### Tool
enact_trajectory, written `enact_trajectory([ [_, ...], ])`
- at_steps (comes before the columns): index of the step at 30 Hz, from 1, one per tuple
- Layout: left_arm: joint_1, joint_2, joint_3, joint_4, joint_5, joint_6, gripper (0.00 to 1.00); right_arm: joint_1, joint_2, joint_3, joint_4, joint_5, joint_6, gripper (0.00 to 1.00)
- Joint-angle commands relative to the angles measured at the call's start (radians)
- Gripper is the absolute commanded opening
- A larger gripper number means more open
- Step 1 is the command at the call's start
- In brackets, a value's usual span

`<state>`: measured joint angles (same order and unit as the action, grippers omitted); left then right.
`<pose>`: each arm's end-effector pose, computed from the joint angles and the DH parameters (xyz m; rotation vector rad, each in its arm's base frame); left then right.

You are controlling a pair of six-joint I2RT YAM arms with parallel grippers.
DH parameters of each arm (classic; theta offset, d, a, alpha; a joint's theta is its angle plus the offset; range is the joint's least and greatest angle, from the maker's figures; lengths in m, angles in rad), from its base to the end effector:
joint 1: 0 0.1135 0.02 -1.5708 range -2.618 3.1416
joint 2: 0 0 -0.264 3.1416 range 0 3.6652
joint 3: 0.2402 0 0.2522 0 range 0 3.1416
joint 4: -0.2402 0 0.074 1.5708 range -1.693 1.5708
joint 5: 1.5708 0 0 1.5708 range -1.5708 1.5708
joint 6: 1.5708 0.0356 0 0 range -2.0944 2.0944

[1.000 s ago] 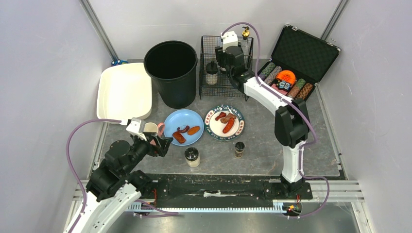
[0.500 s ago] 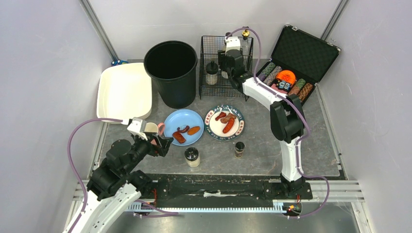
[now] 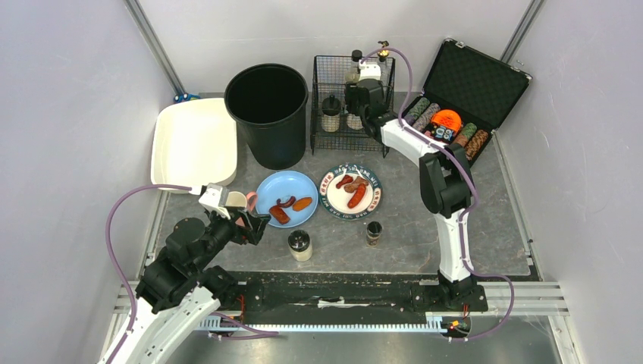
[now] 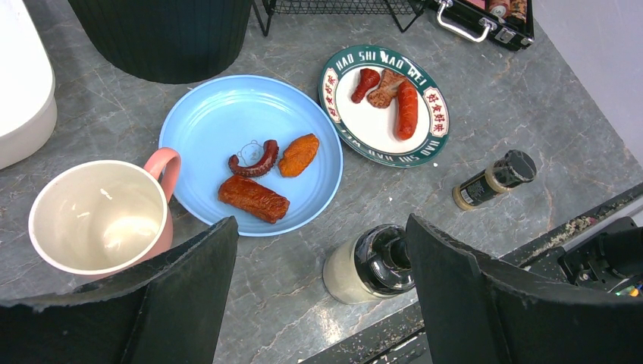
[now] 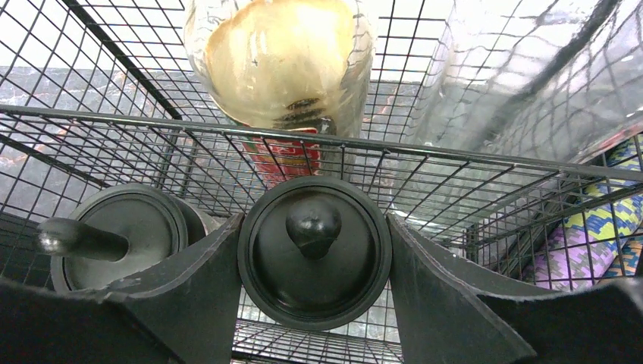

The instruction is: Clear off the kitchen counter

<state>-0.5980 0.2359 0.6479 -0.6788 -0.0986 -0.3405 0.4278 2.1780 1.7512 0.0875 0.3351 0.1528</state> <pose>0.0592 -0.0361 0.2994 0.1705 1.8662 -0.5640 0.4779 0.2051 0.2477 -0.0348 1.8909 0.0760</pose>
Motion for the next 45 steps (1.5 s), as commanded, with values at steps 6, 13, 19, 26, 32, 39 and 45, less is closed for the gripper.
enact_trajectory([
  [6,-0.006,0.01,0.0,0.031,0.001,0.041,0.87,-0.007,0.04,0.097,0.052,-0.053,0.013,0.14],
  [13,-0.005,0.009,0.0,0.031,0.0,0.041,0.87,-0.006,0.028,0.09,0.046,-0.07,0.017,0.39],
  [19,-0.005,0.009,0.001,0.031,0.0,0.041,0.87,-0.003,-0.013,0.048,0.062,-0.099,0.019,0.58],
  [26,-0.005,0.006,0.0,0.03,0.0,0.043,0.87,0.017,-0.072,0.021,0.065,-0.1,0.001,0.68],
  [32,-0.005,0.001,0.0,0.03,-0.003,0.043,0.87,0.037,-0.126,0.0,0.057,-0.076,-0.013,0.8],
  [39,-0.005,-0.003,0.0,0.028,-0.003,0.043,0.87,0.061,-0.23,-0.072,0.065,-0.063,-0.035,0.83],
  [45,-0.005,-0.007,0.0,0.027,-0.005,0.043,0.87,0.092,-0.374,-0.22,0.094,-0.126,-0.049,0.83],
])
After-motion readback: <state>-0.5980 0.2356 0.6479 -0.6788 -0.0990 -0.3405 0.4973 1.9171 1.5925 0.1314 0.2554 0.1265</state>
